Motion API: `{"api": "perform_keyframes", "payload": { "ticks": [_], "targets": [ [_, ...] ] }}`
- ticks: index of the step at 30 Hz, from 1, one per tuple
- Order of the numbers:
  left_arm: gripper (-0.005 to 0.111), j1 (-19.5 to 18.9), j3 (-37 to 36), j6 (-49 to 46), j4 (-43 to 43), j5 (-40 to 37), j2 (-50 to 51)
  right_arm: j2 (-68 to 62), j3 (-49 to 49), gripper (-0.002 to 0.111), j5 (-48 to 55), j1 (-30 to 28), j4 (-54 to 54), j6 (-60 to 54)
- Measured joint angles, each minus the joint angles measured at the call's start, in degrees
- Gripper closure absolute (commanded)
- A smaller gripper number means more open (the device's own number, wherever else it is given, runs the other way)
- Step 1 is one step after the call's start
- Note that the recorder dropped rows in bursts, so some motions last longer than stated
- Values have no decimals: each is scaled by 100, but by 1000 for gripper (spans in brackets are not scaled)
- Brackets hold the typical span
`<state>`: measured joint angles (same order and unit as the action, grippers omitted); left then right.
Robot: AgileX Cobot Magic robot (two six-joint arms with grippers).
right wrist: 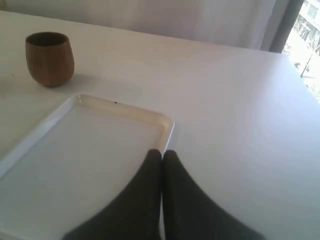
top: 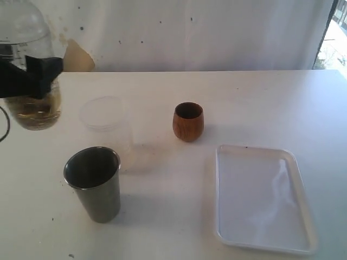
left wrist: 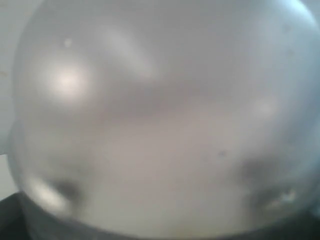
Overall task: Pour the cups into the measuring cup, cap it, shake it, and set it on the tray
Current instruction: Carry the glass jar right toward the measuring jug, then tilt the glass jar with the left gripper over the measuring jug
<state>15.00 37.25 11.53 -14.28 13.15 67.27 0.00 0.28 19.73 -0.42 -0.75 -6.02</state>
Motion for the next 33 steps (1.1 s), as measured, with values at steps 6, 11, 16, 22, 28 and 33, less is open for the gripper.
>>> {"api": "perform_keyframes", "payload": {
  "ticks": [6, 11, 16, 22, 28, 33],
  "targets": [
    [107, -70, 0, 160, -320, 1, 21, 0, 0, 108, -8, 0, 0, 0],
    [107, -491, 55, -140, -364, 54, 282, 0, 0, 108, -8, 0, 12, 0],
    [107, -467, 476, -1715, -460, -42, 1242, 0, 0, 108, 3, 0, 12, 0],
    [107, -454, 1019, -2992, -782, -65, 1854, 0, 0, 108, 3, 0, 12, 0],
    [107, -253, 1056, -4835, -900, 11, 2069, 0, 0, 108, 3, 0, 12, 40],
    [107, -244, 1056, -5947, -913, 155, 2243, 0, 0, 108, 3, 0, 12, 40]
  ]
}}
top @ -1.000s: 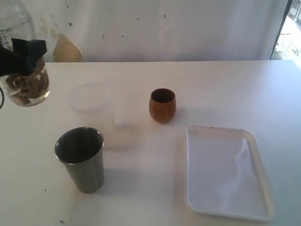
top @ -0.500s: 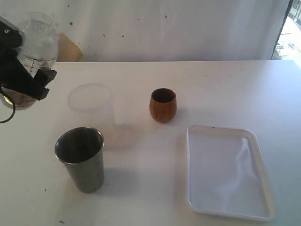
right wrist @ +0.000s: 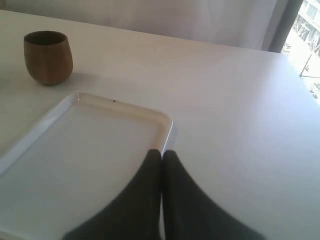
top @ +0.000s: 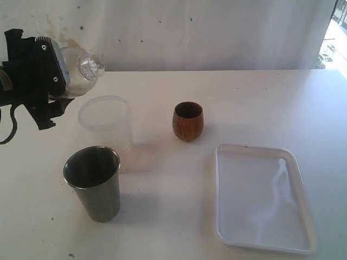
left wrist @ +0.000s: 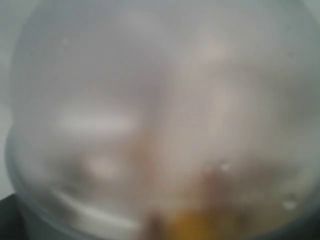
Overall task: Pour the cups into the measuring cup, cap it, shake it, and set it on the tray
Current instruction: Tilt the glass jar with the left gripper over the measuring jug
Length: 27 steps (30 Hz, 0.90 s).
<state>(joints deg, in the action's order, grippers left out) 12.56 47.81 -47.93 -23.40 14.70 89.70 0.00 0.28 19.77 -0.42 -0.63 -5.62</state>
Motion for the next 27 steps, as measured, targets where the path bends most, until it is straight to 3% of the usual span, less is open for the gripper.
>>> {"api": "perform_keyframes", "payload": {
  "ticks": [11, 18, 27],
  "targets": [
    [107, 0, 0, -1663, -11, 338, 62, 0, 0, 108, 0, 0, 0, 0],
    [107, 0, 0, -2680, 532, 388, 62, 0, 0, 108, 0, 0, 0, 0],
    [107, -132, 12, -3162, 773, 545, 223, 0, 0, 108, 0, 0, 0, 0]
  ]
}}
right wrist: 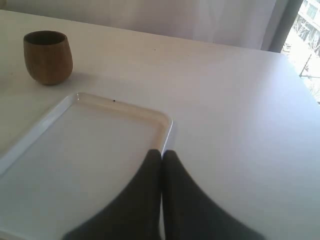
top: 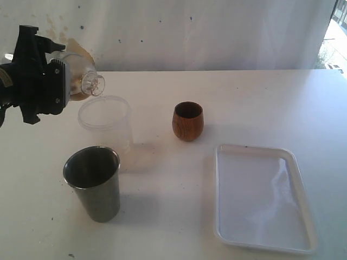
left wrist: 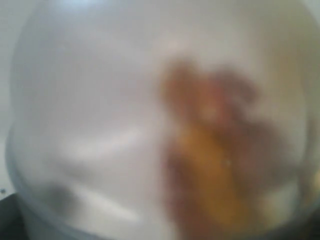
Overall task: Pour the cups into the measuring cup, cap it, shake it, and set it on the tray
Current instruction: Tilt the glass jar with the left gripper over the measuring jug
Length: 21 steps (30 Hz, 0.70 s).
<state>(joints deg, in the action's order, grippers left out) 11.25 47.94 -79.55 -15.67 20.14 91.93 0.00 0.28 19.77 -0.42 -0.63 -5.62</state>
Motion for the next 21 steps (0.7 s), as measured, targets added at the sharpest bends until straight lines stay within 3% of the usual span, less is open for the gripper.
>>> {"api": "perform_keyframes", "payload": {
  "ticks": [5, 12, 21],
  "targets": [
    [107, -179, 0, -23, 47, 47, 77, 0, 0, 108, 0, 0, 0, 0],
    [107, -176, 0, -419, 61, 513, 77, 0, 0, 108, 0, 0, 0, 4],
    [107, -176, 0, -908, 61, 563, 136, 0, 0, 108, 0, 0, 0, 4]
  ]
}}
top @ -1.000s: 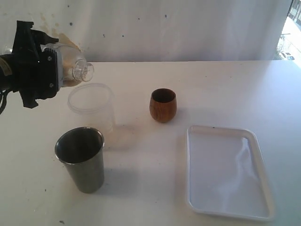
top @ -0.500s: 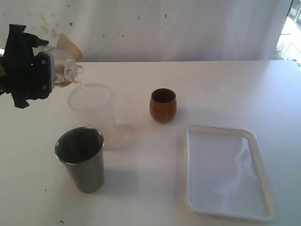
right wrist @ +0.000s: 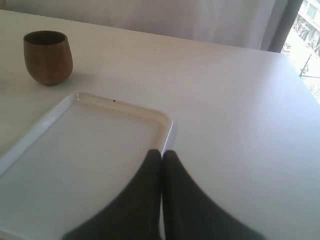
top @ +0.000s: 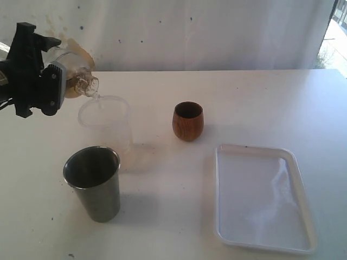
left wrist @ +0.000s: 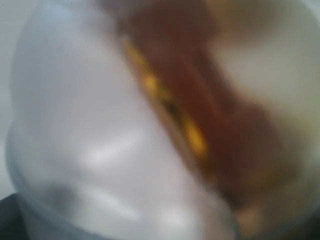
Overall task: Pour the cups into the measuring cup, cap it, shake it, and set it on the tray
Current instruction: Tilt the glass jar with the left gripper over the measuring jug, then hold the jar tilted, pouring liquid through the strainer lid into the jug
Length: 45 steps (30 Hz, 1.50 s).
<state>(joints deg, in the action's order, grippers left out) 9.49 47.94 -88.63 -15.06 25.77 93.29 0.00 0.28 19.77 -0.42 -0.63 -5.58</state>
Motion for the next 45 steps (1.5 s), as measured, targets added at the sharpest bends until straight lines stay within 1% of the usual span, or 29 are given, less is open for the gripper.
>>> {"api": "perform_keyframes", "payload": {
  "ticks": [4, 12, 25, 45],
  "targets": [
    [107, 0, 48, -236, 0, 0, 0, 0, 0, 108, 0, 0, 0, 0],
    [107, 0, 381, -405, 0, -22, 0, 0, 0, 108, 0, 0, 0, 0],
    [107, 0, 392, -1222, 0, -176, 0, 0, 0, 108, 0, 0, 0, 0],
    [107, 0, 392, -1313, 0, -142, 0, 0, 0, 108, 0, 0, 0, 0]
  ]
}}
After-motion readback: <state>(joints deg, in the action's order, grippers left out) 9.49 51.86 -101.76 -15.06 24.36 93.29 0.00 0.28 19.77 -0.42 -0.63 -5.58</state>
